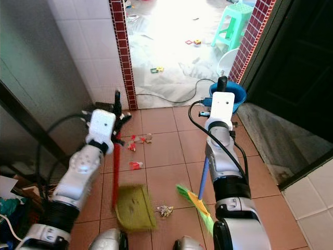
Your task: Sweep floor
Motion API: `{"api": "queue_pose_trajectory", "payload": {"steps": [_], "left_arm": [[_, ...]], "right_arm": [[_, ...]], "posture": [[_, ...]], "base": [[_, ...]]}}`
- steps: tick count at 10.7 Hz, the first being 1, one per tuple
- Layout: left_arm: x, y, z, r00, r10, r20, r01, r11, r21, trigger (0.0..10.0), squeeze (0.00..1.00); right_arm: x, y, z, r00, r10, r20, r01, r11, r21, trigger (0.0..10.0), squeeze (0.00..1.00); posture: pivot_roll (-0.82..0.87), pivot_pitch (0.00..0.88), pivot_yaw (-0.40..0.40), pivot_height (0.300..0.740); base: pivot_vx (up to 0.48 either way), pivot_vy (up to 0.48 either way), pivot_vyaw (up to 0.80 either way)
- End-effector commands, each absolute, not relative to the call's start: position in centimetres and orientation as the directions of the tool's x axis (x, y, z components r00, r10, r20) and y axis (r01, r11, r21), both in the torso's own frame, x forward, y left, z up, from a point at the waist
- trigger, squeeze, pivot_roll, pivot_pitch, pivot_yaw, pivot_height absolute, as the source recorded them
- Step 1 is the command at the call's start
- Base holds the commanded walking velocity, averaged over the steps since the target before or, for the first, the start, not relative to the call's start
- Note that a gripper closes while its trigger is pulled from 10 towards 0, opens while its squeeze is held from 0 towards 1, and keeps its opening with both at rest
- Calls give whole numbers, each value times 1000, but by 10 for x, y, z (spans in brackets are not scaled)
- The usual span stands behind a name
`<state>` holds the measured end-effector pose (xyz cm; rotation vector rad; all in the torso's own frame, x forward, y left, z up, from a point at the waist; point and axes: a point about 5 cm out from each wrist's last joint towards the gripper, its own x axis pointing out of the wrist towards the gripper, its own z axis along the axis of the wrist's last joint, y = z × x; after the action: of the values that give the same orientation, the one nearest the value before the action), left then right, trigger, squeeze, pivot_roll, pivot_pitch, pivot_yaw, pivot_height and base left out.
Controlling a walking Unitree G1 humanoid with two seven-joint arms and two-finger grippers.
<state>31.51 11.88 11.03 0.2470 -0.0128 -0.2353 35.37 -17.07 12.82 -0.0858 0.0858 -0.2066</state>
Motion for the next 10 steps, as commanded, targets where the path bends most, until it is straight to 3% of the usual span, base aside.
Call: {"api": "queue_pose_trajectory", "payload": {"steps": [1, 4, 10], "left_arm": [[318, 119, 128, 966, -253, 57, 228, 934, 275, 10000, 0], [309, 107, 114, 949, -316, 1, 307, 921, 238, 10000, 0], [286, 86, 98, 828, -539, -156, 561, 800, 213, 10000, 0]], "right_arm": [[357, -170, 136, 977, -206, -48, 202, 976, -82, 10000, 0], [358, -170, 134, 976, -211, -56, 206, 975, -86, 10000, 0], [363, -167, 136, 972, -232, -46, 228, 970, -82, 10000, 0]], "posture": [[11, 24, -13, 740], [8, 28, -14, 740], [13, 36, -10, 740]], "base": [[0, 0, 0], [0, 0, 0], [0, 0, 0]]}}
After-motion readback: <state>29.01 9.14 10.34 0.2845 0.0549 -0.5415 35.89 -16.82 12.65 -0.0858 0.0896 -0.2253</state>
